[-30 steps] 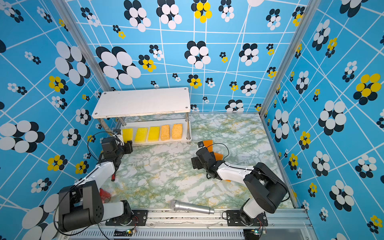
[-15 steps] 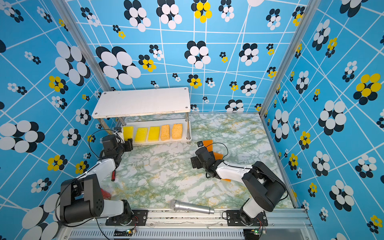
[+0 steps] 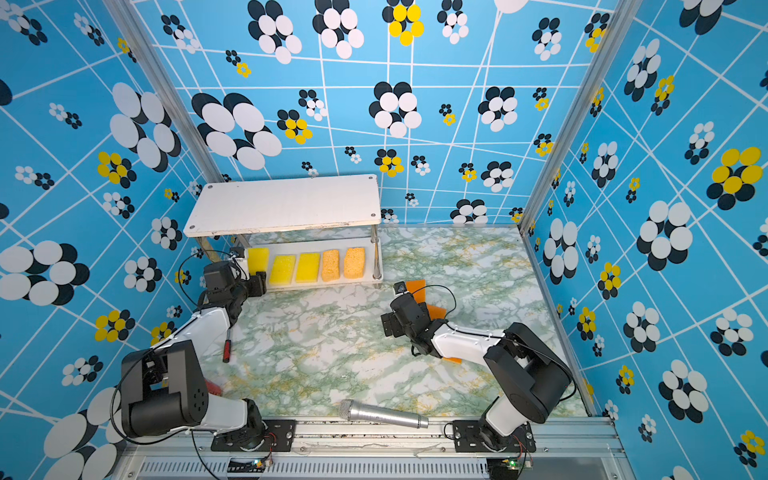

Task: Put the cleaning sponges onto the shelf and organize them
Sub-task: 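Lower the yellow sponge onto the shelf beside the other yellow sponges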

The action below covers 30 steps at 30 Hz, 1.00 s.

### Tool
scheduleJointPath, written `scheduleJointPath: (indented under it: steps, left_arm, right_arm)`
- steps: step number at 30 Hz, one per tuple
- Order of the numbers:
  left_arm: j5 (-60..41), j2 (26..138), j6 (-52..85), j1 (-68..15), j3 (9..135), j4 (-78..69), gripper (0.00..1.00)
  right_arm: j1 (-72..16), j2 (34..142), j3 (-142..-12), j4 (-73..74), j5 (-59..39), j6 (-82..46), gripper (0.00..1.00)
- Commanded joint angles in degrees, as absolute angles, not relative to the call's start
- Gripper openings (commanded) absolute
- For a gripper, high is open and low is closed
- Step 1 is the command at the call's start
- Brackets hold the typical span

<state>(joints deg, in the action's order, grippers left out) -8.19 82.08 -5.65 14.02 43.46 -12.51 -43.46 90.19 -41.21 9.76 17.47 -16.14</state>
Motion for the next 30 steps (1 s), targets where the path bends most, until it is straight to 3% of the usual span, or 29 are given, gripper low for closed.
scheduleJointPath:
  steps: [1,30]
  left_arm:
    - [-8.45,82.48,-7.11,14.50,45.13,-9.53,0.66]
    - [-3.74,89.84,-9.89,14.50,51.29,-2.50,0.64]
  right_arm:
    - [-43.24,90.13,-42.18,9.14,18.71,-16.52,0.99]
    - [-43.24,90.38,-43.15,7.91,19.05,-16.02,0.99]
